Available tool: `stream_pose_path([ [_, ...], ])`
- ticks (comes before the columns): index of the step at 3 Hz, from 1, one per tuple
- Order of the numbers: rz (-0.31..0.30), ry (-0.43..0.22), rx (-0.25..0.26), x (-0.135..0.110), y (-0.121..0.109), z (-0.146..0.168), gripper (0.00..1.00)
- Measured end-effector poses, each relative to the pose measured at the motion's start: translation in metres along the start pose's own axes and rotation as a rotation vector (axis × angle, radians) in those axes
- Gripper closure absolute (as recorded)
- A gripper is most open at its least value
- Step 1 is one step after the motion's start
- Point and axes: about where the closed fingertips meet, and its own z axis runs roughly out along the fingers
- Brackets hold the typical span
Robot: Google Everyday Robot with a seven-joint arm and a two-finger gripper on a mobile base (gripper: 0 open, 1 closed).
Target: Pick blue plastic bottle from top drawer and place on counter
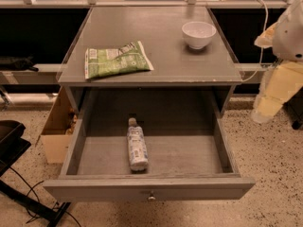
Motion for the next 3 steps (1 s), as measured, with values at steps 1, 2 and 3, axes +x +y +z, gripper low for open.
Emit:
stream_pose_path([
  [1, 0.081, -0.091, -0.037, -0.022, -0.002, 0.028, 0.00],
  [2, 0.196, -0.147, -0.043, -0.047, 0.002, 0.055, 0.00],
  [3, 0.328, -0.115, -0.048, -0.059, 0.015, 0.084, 0.00],
])
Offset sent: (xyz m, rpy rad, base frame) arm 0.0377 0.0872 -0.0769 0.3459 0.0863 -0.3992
